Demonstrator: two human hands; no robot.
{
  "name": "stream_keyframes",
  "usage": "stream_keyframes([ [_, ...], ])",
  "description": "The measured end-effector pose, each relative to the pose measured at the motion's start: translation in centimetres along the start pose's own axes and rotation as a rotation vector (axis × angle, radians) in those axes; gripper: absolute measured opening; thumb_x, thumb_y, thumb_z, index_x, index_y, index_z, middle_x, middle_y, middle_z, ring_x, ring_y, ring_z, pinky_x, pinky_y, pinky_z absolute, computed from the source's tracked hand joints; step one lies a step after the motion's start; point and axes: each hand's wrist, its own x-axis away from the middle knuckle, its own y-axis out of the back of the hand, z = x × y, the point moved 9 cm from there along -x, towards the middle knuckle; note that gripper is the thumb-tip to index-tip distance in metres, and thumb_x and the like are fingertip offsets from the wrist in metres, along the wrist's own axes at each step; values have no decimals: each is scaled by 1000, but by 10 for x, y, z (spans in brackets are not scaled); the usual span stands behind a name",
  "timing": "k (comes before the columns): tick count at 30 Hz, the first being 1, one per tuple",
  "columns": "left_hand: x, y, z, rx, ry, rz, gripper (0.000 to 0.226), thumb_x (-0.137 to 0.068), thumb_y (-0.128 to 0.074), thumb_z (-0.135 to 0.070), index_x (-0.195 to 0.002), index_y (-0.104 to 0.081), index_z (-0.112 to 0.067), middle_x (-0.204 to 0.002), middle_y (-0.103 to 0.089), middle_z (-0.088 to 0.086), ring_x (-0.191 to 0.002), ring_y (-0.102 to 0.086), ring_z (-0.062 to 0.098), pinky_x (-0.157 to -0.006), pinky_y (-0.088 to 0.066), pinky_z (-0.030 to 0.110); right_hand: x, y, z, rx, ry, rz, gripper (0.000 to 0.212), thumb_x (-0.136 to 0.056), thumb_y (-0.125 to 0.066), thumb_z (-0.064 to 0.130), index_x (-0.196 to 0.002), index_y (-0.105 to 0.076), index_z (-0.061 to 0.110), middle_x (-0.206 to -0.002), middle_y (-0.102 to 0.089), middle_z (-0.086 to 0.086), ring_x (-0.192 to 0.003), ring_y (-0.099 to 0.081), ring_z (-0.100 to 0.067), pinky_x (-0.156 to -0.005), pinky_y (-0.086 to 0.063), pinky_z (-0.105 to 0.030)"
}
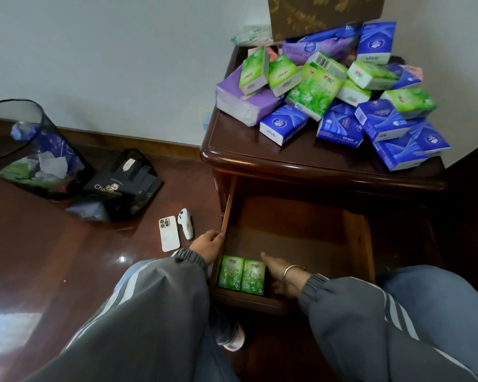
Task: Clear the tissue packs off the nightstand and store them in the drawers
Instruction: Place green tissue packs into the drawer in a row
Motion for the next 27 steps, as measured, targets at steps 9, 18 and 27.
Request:
stream_keyframes([
  [9, 48, 49, -115, -279, -455, 44, 24, -95, -58, -25, -118, -63, -21, -111, -68, 0, -101, -62, 15, -89, -44, 23, 147, 71, 93, 487, 618, 24, 30, -90, -57, 31, -119, -58, 22, -105, -65, 5, -91, -63, -5, -83, -46, -17],
  [18, 110, 102, -279, -185, -873, -305, 22, -95, -56, -23, -114, -63, -16, -105, -66, -4, -95, -62, 14, -82, -43, 21, 263, 274, 150, 361, 998, -854, 25, -87, -62, 13, -112, -62, 13, -114, -66, -9, -106, -62, -24, -86, -43, -19],
  [27, 77, 95, -351, -499, -769, -701, 53, -93, -50, -44, -139, -43, -18, -141, -43, 7, -129, -41, 29, -104, -28, 49, 199, 281, 192, 765, 835, -1068, 68, -87, -41, 62, -146, -22, 35, -157, -17, 2, -145, -9, -30, -113, -17, -56],
])
